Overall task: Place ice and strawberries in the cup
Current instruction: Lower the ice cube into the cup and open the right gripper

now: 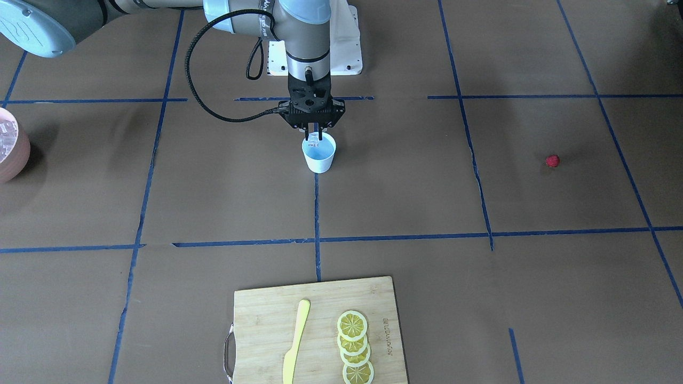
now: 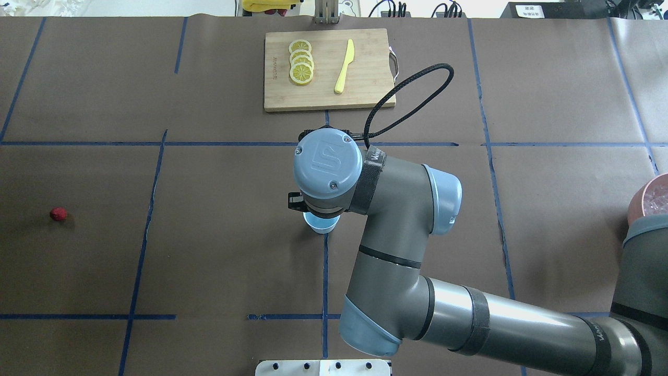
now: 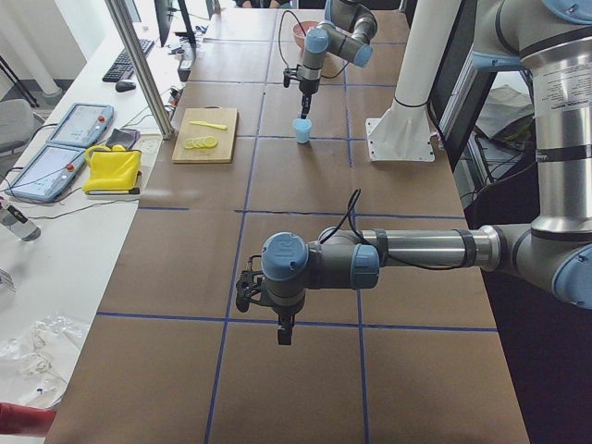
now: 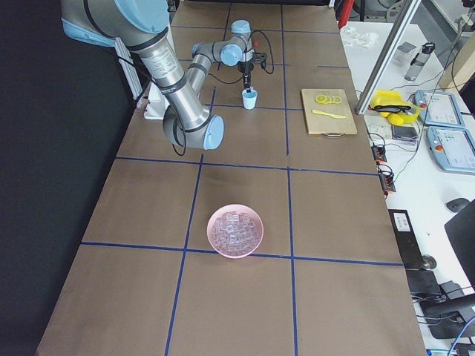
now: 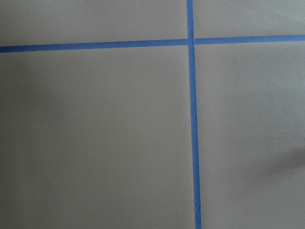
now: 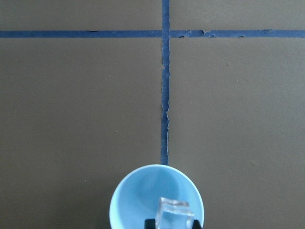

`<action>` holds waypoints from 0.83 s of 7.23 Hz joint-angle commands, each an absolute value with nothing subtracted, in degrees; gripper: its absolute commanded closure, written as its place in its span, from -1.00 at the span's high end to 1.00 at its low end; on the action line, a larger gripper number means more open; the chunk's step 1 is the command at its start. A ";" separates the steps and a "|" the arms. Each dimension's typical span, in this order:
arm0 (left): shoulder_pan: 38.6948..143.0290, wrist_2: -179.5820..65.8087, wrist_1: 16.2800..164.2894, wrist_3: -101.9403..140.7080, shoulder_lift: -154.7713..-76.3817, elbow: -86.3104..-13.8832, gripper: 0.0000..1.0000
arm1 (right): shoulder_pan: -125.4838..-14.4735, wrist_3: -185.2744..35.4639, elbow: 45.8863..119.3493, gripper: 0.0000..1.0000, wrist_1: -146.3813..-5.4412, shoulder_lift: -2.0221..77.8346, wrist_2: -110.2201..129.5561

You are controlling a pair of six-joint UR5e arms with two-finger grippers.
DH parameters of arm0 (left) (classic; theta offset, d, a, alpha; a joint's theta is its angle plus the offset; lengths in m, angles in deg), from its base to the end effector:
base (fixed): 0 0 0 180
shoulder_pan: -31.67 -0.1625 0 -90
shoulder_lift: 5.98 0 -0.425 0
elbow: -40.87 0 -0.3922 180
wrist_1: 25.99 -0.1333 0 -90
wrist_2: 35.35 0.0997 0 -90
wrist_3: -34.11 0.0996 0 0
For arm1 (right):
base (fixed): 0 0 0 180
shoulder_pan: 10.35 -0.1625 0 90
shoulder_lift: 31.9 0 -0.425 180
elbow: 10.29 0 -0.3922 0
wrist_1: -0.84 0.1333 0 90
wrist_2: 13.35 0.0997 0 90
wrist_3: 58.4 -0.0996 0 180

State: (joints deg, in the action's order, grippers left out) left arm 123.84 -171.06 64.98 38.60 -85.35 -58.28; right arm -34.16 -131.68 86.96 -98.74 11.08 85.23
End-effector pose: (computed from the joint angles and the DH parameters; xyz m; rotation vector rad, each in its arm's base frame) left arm -0.0776 -0.4101 0.6608 0.0379 0.7970 0.0348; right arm -0.5744 -0.3829 0.1338 0.1364 -0.7795 0.0588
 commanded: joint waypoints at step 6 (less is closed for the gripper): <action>123.60 -171.06 64.97 38.60 -85.35 -58.27 1.00 | -34.08 -130.49 86.74 0.98 -98.74 11.16 85.17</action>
